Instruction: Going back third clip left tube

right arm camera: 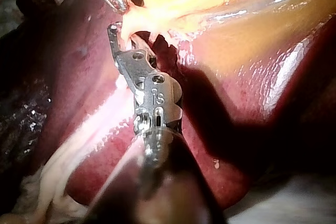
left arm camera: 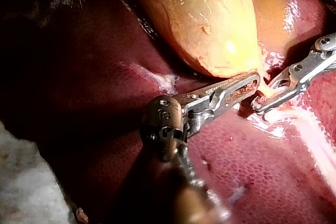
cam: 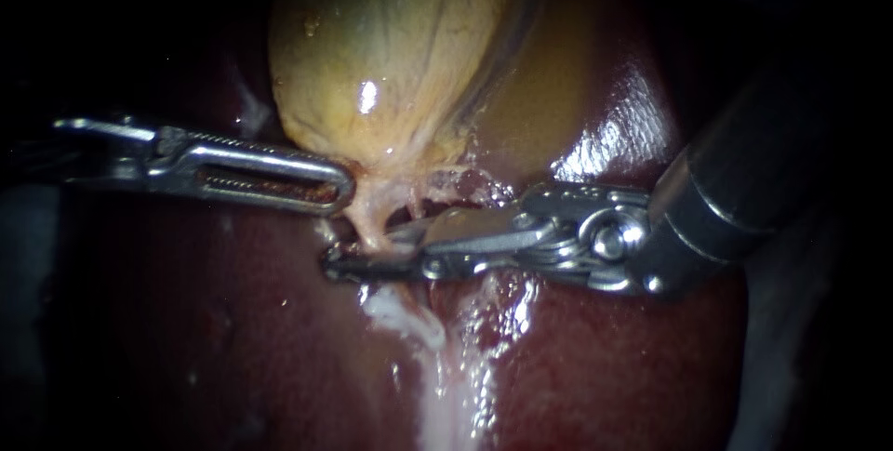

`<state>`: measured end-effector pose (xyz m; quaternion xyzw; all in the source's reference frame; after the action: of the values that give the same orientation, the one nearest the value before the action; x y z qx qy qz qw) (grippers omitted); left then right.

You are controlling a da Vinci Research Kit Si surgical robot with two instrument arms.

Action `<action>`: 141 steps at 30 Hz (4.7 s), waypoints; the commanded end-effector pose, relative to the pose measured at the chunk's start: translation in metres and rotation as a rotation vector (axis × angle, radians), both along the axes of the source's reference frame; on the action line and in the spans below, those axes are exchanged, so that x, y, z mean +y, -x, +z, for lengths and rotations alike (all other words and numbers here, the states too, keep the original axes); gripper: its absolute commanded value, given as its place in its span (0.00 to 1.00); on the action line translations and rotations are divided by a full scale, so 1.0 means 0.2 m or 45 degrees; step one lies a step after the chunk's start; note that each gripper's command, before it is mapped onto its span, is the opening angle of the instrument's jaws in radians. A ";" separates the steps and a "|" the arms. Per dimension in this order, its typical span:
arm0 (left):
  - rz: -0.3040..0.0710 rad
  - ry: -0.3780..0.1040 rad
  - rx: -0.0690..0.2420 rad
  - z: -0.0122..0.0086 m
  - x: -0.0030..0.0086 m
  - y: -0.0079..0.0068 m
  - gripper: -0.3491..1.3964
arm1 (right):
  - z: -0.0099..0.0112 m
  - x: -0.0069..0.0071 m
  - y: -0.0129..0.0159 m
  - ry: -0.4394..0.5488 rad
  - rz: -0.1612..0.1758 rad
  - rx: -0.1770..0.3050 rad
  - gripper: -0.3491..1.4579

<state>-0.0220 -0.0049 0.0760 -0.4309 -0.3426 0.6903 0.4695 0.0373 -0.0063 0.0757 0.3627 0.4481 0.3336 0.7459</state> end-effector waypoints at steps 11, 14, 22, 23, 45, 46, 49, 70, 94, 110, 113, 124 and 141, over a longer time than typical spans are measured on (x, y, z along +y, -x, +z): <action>0.000 0.000 -0.001 0.000 0.000 0.000 0.00 | 0.001 0.000 0.000 0.021 -0.010 0.001 0.00; 0.000 0.000 -0.001 0.000 0.000 0.000 0.00 | 0.002 -0.002 0.000 0.125 -0.033 0.030 0.31; 0.000 0.000 -0.001 -0.001 0.000 0.000 0.00 | 0.002 -0.001 0.000 0.203 -0.035 0.042 0.45; 0.000 0.000 0.000 -0.001 0.000 0.000 0.00 | 0.002 -0.001 0.000 0.206 -0.029 0.037 0.45; 0.000 -0.001 -0.001 -0.001 0.000 -0.001 0.00 | -0.009 -0.003 0.017 0.215 -0.042 0.052 0.47; 0.000 -0.001 -0.001 -0.001 0.000 -0.001 0.00 | -0.009 -0.003 0.018 0.215 -0.042 0.052 0.47; 0.000 -0.001 -0.001 -0.001 0.000 -0.001 0.00 | -0.009 -0.003 0.018 0.215 -0.043 0.053 0.47; -0.002 -0.001 0.000 -0.002 -0.001 0.001 0.00 | 0.000 -0.010 -0.002 0.214 -0.059 0.091 0.47; -0.002 -0.001 0.000 -0.003 -0.001 0.001 0.00 | -0.012 -0.001 0.024 0.195 -0.042 0.083 0.47; -0.002 -0.001 0.000 -0.003 -0.001 0.001 0.00 | -0.030 0.013 0.061 0.446 -0.170 0.182 0.47; -0.002 -0.001 0.000 -0.003 -0.001 0.001 0.00 | -0.033 0.014 0.064 0.462 -0.180 0.190 0.47; -0.003 -0.001 0.001 -0.002 -0.001 0.002 0.00 | -0.035 0.015 0.070 0.492 -0.196 0.204 0.47; -0.014 0.007 0.015 0.010 0.001 0.019 0.00 | -0.037 0.016 0.077 0.497 -0.205 0.212 0.47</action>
<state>-0.0261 -0.0046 0.0781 -0.4309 -0.3351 0.6907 0.4742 0.0218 -0.0032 0.0682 0.2724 0.5339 0.1488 0.7865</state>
